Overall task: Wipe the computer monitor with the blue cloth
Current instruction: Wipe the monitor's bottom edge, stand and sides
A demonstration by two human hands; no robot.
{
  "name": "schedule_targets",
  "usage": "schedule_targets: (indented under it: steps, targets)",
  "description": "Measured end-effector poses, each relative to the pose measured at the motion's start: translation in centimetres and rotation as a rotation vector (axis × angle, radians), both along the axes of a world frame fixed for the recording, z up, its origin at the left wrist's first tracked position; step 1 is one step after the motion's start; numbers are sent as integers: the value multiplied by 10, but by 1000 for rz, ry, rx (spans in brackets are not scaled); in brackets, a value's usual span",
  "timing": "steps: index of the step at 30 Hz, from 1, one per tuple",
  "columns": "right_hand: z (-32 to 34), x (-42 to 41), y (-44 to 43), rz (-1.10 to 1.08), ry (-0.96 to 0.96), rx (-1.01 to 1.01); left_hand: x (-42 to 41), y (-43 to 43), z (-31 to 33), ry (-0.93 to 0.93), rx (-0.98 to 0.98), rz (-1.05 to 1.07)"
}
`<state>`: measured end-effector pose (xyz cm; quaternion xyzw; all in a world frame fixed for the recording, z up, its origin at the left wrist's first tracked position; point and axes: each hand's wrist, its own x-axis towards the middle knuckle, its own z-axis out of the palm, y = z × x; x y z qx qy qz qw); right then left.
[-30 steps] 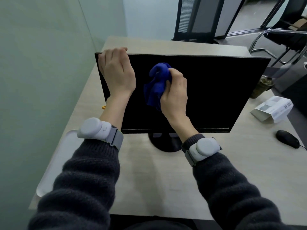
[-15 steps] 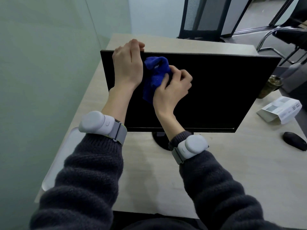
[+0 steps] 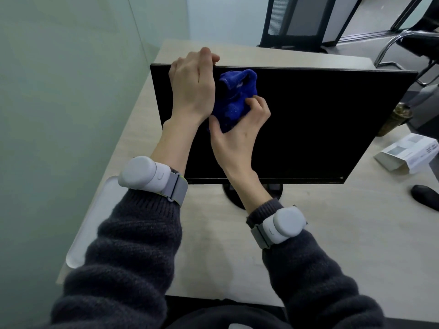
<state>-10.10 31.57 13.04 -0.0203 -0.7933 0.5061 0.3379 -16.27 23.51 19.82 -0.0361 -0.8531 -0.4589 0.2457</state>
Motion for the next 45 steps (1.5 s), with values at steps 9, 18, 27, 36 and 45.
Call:
schedule_targets:
  steps: [9,18,27,36,45]
  targets:
    - [5,-10,4,11,-45,64,-5,1,-3,-18,-67,-8]
    - [10,-23,14,-31,-84,260,-13,8,-1,-63,-123,36]
    - [9,-20,104,-145,-85,209,-2,80,8,-39,-396,-39]
    - [12,-14,216,-213,-121,184,5,194,8,23,-364,-170]
    - [8,-11,311,-339,-159,123,8,239,-5,83,-392,-149]
